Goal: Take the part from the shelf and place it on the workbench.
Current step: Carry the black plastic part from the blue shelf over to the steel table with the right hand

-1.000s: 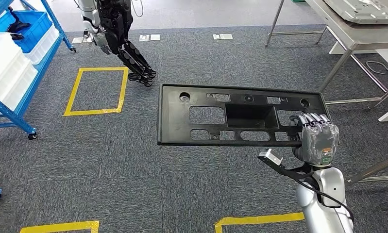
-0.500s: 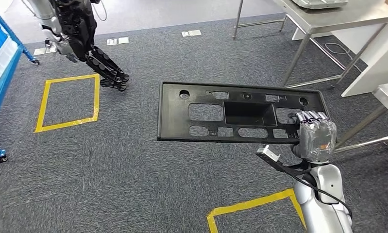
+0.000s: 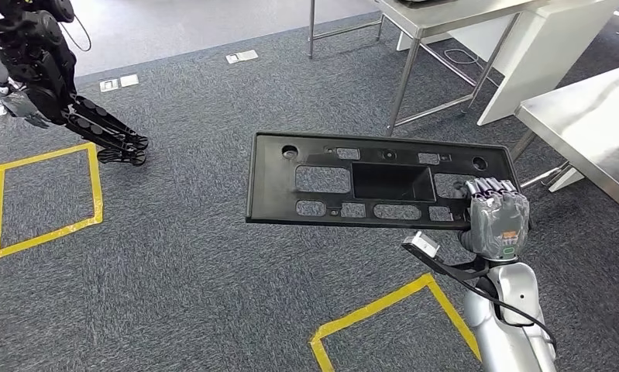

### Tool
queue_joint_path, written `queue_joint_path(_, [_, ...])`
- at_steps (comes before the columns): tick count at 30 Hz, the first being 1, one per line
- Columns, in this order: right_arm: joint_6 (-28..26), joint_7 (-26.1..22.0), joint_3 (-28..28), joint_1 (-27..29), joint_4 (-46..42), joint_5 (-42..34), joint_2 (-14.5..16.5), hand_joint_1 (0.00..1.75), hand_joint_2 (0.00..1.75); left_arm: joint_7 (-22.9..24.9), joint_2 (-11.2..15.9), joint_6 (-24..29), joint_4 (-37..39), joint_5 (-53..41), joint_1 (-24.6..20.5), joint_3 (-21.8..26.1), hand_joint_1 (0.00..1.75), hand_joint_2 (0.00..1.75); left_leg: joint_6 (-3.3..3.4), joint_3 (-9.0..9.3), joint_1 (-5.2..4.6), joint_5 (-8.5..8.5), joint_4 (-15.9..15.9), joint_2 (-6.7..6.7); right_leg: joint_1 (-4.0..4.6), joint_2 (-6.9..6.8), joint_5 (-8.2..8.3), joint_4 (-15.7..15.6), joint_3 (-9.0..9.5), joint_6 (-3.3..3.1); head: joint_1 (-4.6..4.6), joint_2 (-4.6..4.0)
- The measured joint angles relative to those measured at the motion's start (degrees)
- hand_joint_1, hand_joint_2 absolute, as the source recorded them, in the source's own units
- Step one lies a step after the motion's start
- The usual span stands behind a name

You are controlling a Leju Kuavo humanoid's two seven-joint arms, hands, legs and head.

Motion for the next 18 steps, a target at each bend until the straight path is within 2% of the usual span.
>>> queue_joint_path(1, [0.0,0.1,0.0,0.0,0.0,0.1,0.0,1.75,1.75,-0.4,0.0,-0.4,-0.1,0.3,0.0,0.0,0.00,1.75,0.42,-0.03,-0.12,0.20,-0.1,0.82,-0.17,0.56,0.21,-0.1,-0.36,0.44,0.04,0.00])
queue_joint_path(2, [0.0,0.3,0.0,0.1,0.0,0.2,0.0,1.75,1.75,-0.7,0.0,-0.7,-0.1,0.5,0.0,0.0,0.00,1.75,0.90,0.00,-0.17,0.45,-0.3,1.60,-0.21,-0.05,0.14,0.2,-0.79,0.67,0.09,0.00])
queue_joint_path(3, [0.0,0.4,0.0,0.1,0.0,0.2,0.0,1.75,1.75,-0.8,0.0,-0.8,-0.2,0.6,0.0,0.0,0.00,1.75,1.34,-0.01,-0.15,0.71,-0.5,2.42,-0.17,-1.47,-0.46,1.4,-1.57,0.71,0.31,0.00])
queue_joint_path(5, [0.0,0.5,0.1,0.0,-0.1,0.2,0.0,1.75,1.75,-1.0,0.1,-0.9,-0.2,0.7,0.2,0.1,0.00,1.75,1.90,-0.15,-0.25,1.01,-0.8,4.13,-0.04,-5.28,-3.29,7.5,-4.43,0.36,0.77,0.00])
queue_joint_path(6, [0.0,0.5,0.1,0.0,-0.1,0.2,0.1,1.75,1.75,-1.0,0.1,-1.0,-0.2,0.7,0.2,0.1,0.00,1.75,1.98,-0.28,-0.37,1.02,-0.8,4.99,-0.05,-6.25,-5.04,11.7,-6.28,0.22,0.96,0.00])
queue_joint_path(7, [0.0,0.5,0.2,0.0,-0.1,0.2,0.2,1.75,1.75,-1.1,0.1,-1.1,-0.2,0.8,0.3,0.1,0.00,1.75,1.99,-0.37,-0.47,1.02,-0.8,5.87,-0.09,-6.63,-6.34,15.3,-7.82,0.24,0.99,0.00])
queue_joint_path(8, [0.0,0.5,0.2,0.1,-0.1,0.2,0.2,1.75,1.75,-1.3,0.2,-1.3,-0.2,0.8,0.3,0.1,0.00,1.75,1.99,-0.43,-0.54,1.02,-0.7,6.72,-0.13,-6.79,-6.91,17.2,-8.49,0.43,1.00,0.00])
queue_joint_path(9, [0.0,0.6,0.2,0.2,-0.1,0.2,0.2,1.75,1.75,-1.5,0.2,-1.6,-0.3,0.9,0.4,0.1,0.00,1.75,1.98,-0.45,-0.58,1.00,-0.7,7.53,-0.15,-6.95,-6.62,16.7,-7.95,0.76,1.02,0.00])
queue_joint_path(10, [0.0,0.7,0.2,0.2,-0.1,0.4,0.2,1.75,1.75,-1.8,0.2,-2.0,-0.3,1.1,0.4,0.1,0.00,1.75,1.95,-0.41,-0.61,0.98,-0.7,8.30,-0.15,-7.29,-5.57,13.7,-6.13,1.16,1.02,0.00])
queue_joint_path(11, [0.0,0.9,0.2,0.2,-0.1,0.6,0.2,1.75,1.75,-2.2,0.3,-2.5,-0.4,1.2,0.3,0.1,0.00,1.75,1.88,-0.32,-0.67,0.93,-0.7,8.98,-0.08,-8.30,-4.22,9.3,-3.50,1.46,1.04,0.00])
queue_joint_path(13, [0.0,1.3,0.2,0.1,-0.2,1.2,0.3,1.75,1.75,-2.7,0.3,-3.3,-0.5,1.5,0.3,0.1,0.00,1.75,1.51,-0.16,-1.02,0.71,-0.7,10.18,0.32,-10.88,-2.42,1.9,0.81,1.30,0.98,0.00])
queue_joint_path(14, [0.0,1.5,0.2,0.1,-0.3,1.5,0.3,1.75,1.75,-2.8,0.3,-3.6,-0.5,1.6,0.3,0.2,0.00,1.75,1.26,-0.09,-1.18,0.63,-0.6,10.71,0.53,-11.64,-2.14,0.4,1.67,0.95,0.95,0.00])
queue_joint_path(15, [0.0,1.6,0.2,0.1,-0.4,1.6,0.4,1.75,1.75,-2.9,0.4,-3.9,-0.5,1.7,0.3,0.2,0.00,1.75,1.00,-0.04,-1.28,0.57,-0.6,11.31,0.69,-11.52,-2.11,0.1,1.73,0.56,0.88,0.00])
queue_joint_path(16, [0.0,1.7,0.1,0.2,-0.4,1.7,0.4,1.75,1.75,-2.9,0.4,-4.0,-0.5,1.8,0.3,0.2,0.00,1.75,0.74,0.06,-1.24,0.54,-0.7,11.94,0.69,-10.71,-1.93,0.0,1.62,0.22,0.82,0.00])
queue_joint_path(17, [0.0,1.7,0.1,0.3,-0.5,1.7,0.4,1.75,1.75,-2.9,0.5,-4.2,-0.5,1.8,0.3,0.2,0.00,1.75,0.38,0.08,-1.11,0.34,-0.5,11.86,0.50,-10.00,-1.76,-0.1,1.56,-0.09,0.84,0.00])
queue_joint_path(18, [0.0,1.6,0.1,0.5,-0.7,1.6,0.4,1.75,1.75,-2.9,0.5,-4.3,-0.5,1.8,0.3,0.3,0.00,1.75,0.02,-0.11,-0.95,-0.27,0.2,10.91,0.28,-9.29,-1.58,-0.2,1.55,-0.40,0.72,0.00])
